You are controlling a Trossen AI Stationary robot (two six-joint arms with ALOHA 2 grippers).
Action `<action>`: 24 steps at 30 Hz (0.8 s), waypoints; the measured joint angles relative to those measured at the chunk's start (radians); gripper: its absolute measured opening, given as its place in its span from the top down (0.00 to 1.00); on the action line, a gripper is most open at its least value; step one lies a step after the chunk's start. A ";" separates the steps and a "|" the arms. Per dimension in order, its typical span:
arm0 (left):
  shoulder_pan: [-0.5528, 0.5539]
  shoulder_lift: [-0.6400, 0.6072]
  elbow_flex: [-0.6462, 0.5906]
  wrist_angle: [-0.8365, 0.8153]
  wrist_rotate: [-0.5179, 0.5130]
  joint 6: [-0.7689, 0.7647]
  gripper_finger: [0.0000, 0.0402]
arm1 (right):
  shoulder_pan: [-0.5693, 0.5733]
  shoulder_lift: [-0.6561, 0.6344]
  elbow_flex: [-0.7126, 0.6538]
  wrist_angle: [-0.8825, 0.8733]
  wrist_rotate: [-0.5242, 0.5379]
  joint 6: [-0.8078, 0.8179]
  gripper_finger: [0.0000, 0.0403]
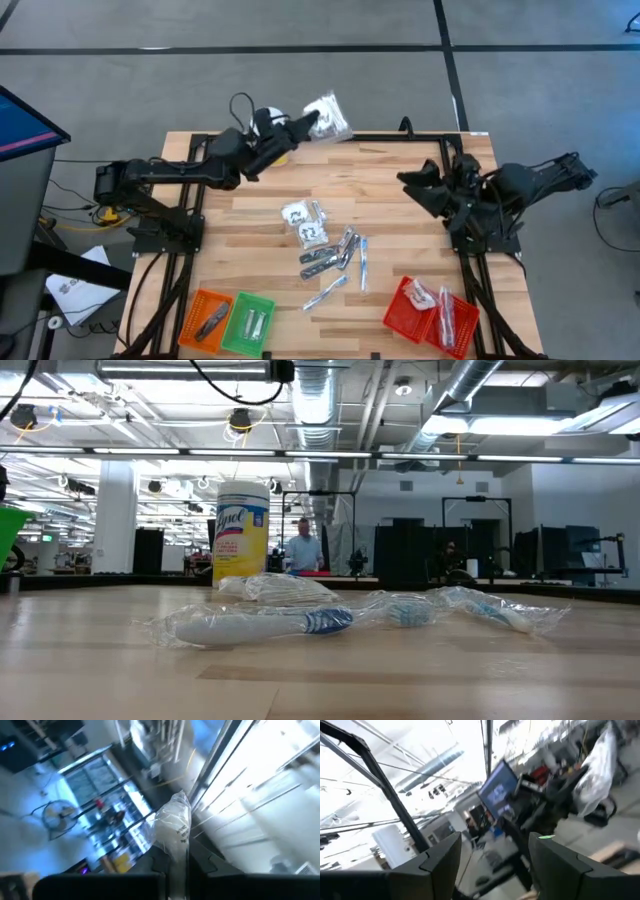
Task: Pick & Place Travel size toiletries
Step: Put the cotton pods into the left red basket
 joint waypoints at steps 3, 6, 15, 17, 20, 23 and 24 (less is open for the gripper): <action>0.000 0.002 0.000 0.079 -0.003 0.018 0.97 | -0.028 0.000 0.000 0.029 0.000 -0.089 0.44; -0.004 0.002 0.000 0.125 -0.001 0.019 0.97 | -0.069 0.014 0.000 0.032 0.000 -0.182 0.44; -0.070 0.017 0.033 0.149 0.041 0.078 0.97 | -0.150 0.110 0.000 0.093 -0.021 -0.299 0.44; -0.095 0.033 0.046 0.148 0.047 0.106 0.97 | -0.154 0.137 0.000 0.128 -0.039 -0.331 0.44; -0.126 0.066 0.066 0.147 0.064 0.136 0.97 | -0.152 0.178 0.004 0.161 -0.065 -0.345 0.44; -0.150 0.114 0.103 0.158 0.106 0.162 0.97 | -0.151 0.213 0.022 0.162 -0.071 -0.347 0.44; -0.156 0.129 0.116 0.162 0.115 0.172 0.97 | -0.151 0.225 0.031 0.164 -0.073 -0.347 0.44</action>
